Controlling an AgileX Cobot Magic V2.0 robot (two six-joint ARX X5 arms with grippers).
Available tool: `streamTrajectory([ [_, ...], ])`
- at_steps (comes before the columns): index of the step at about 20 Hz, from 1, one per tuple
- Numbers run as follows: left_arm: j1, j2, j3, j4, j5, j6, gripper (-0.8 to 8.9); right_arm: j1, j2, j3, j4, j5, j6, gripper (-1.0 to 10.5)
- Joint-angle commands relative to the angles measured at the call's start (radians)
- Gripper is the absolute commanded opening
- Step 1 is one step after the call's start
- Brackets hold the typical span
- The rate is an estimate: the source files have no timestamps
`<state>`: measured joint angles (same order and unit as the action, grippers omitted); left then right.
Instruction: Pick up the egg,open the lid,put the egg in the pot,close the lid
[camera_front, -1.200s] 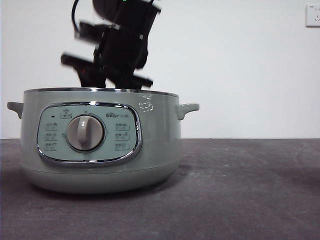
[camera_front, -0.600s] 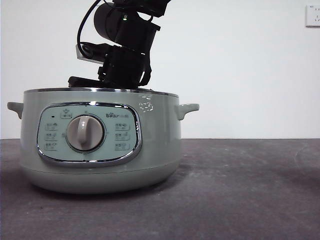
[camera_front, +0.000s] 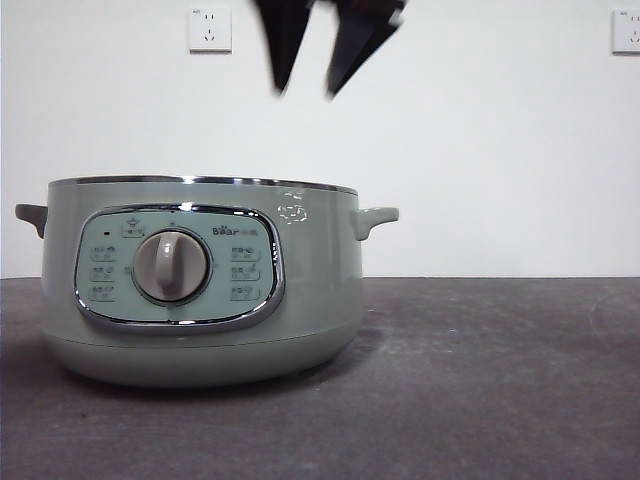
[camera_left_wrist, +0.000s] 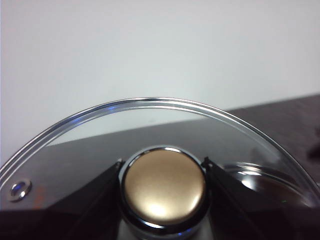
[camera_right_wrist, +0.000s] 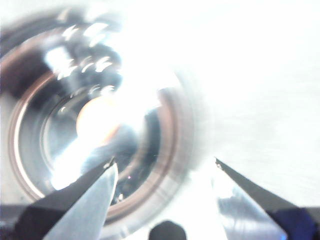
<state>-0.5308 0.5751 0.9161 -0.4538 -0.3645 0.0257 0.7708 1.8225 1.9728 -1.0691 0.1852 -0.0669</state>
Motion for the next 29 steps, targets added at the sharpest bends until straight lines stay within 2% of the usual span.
streamTrajectory([
  [1, 0.000, 0.087, 0.009, 0.113, 0.077, -0.001, -0.08, -0.015, -0.115, 0.003, -0.016, 0.005, 0.028, 3.2],
  [6, 0.000, 0.326, 0.009, 0.255, 0.195, -0.007, -0.08, -0.019, -0.323, 0.003, -0.073, 0.008, 0.052, 3.2],
  [9, 0.000, 0.435, 0.009, 0.315, 0.217, -0.010, -0.08, -0.019, -0.408, 0.003, -0.098, 0.008, 0.059, 3.2],
  [12, 0.000, 0.514, 0.009, 0.369, 0.252, -0.053, -0.08, -0.019, -0.468, 0.003, -0.138, 0.007, 0.070, 3.2],
  [16, 0.000, 0.602, 0.009, 0.436, 0.292, -0.077, -0.08, -0.019, -0.513, 0.003, -0.191, 0.008, 0.077, 3.1],
  [23, 0.000, 0.698, 0.009, 0.430, 0.300, -0.147, -0.08, -0.019, -0.523, 0.003, -0.241, 0.008, 0.088, 3.1],
  [29, -0.001, 0.745, 0.009, 0.426, 0.318, -0.162, -0.08, -0.019, -0.523, 0.003, -0.246, 0.008, 0.088, 3.1],
])
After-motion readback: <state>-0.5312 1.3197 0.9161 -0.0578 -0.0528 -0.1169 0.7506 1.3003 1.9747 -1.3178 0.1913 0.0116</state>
